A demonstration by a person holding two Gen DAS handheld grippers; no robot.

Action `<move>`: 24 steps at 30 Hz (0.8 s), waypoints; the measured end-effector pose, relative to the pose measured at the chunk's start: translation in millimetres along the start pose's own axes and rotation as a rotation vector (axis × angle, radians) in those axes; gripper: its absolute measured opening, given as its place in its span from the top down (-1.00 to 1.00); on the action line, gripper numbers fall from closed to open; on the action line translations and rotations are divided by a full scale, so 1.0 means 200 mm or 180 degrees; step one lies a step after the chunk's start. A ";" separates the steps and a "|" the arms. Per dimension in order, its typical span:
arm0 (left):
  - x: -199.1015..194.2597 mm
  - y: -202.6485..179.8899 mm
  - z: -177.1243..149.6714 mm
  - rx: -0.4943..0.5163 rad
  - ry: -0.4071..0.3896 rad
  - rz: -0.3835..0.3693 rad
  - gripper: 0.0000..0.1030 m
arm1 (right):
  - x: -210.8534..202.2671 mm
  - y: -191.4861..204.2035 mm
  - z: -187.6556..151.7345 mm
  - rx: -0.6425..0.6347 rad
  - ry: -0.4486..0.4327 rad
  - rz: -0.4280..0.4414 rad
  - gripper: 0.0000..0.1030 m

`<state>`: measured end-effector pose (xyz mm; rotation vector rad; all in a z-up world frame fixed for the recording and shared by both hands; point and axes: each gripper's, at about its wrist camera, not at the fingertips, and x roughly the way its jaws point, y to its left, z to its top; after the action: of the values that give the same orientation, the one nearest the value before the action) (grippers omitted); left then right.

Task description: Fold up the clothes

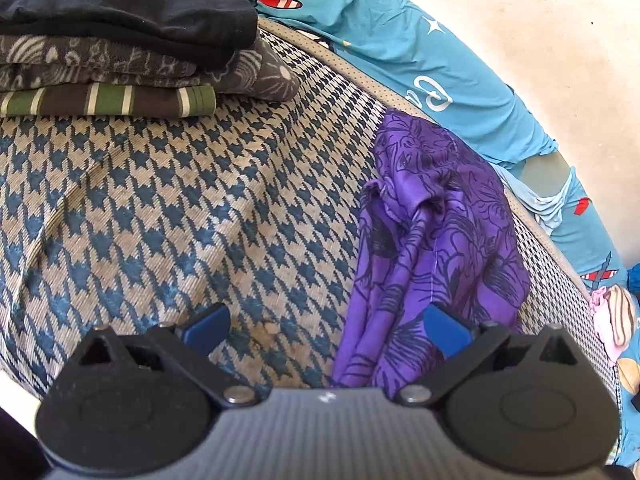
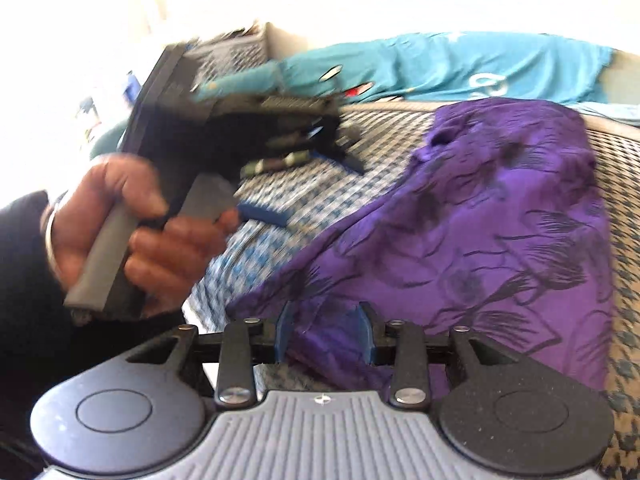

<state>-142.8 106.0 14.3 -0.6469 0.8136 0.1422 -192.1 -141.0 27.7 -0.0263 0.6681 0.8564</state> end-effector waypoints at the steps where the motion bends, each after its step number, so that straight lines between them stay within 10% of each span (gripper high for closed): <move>1: 0.00 0.00 0.00 0.0013 0.0003 0.0003 -1.00 | 0.00 -0.02 0.01 0.0069 -0.0012 -0.0011 0.33; 19: 0.04 -0.06 -0.04 0.0296 0.0010 0.0215 -1.00 | 0.20 -0.08 -0.09 0.0484 0.1118 0.0227 0.32; 24: 0.04 -0.07 -0.03 0.0281 -0.0025 0.0221 -1.00 | 0.13 -0.06 -0.07 0.0319 0.0909 0.0166 0.32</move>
<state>-136.1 89.9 11.6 -0.5351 0.8306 0.1708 -178.6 -136.0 -0.4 -0.0417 0.9827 0.8765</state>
